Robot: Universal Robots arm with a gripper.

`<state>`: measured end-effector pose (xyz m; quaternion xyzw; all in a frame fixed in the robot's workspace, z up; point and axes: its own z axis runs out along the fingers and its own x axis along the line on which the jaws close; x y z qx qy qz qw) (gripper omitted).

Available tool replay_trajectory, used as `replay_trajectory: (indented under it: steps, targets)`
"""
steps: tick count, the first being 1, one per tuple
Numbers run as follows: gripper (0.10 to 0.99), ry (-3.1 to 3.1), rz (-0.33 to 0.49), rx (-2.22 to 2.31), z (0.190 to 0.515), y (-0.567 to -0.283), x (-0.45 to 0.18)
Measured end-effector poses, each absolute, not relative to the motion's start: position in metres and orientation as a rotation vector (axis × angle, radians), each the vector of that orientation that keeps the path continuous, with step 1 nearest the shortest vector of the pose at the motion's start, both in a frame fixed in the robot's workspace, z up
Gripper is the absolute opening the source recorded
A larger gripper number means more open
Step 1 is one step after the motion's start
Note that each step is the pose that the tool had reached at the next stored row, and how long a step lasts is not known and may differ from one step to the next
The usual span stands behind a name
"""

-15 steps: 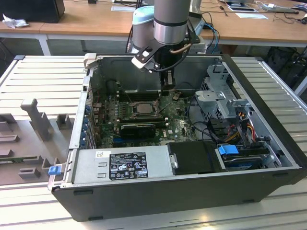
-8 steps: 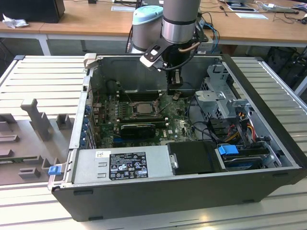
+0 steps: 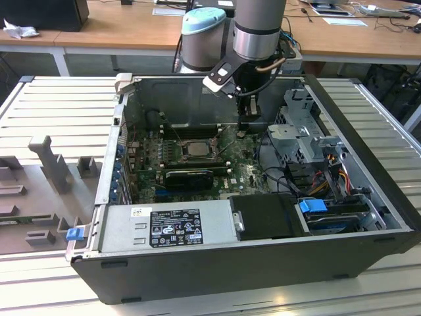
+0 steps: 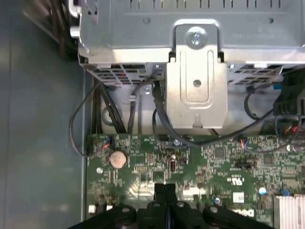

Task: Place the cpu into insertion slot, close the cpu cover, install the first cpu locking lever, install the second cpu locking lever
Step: 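Close the cpu cover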

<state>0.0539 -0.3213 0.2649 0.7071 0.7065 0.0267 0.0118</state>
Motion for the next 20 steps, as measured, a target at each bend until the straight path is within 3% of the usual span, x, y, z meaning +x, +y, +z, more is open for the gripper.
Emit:
replay_trajectory:
  steps: [20]
  targets:
    - [0.106, 2.207, 0.081, 2.204, 0.253, -0.321, 0.039]
